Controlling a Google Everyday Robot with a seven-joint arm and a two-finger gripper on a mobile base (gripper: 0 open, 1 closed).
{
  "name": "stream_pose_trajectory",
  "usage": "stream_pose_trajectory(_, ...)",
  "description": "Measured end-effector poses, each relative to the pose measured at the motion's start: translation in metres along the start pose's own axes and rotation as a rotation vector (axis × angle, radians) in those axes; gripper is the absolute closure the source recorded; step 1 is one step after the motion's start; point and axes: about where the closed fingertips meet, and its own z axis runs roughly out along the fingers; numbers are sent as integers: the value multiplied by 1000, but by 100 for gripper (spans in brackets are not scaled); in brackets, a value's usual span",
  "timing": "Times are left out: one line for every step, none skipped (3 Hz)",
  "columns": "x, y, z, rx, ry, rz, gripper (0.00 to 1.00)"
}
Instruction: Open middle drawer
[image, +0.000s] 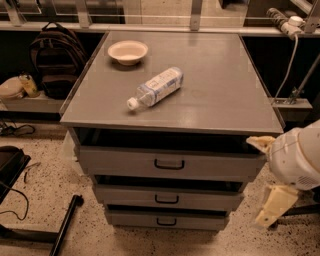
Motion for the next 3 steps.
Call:
stream_pose_trajectory(22, 15, 45, -25, -37, 15, 0)
stream_pose_trajectory(22, 15, 46, -25, -37, 15, 0)
stream_pose_trajectory(35, 23, 72, -33, -8, -21, 0)
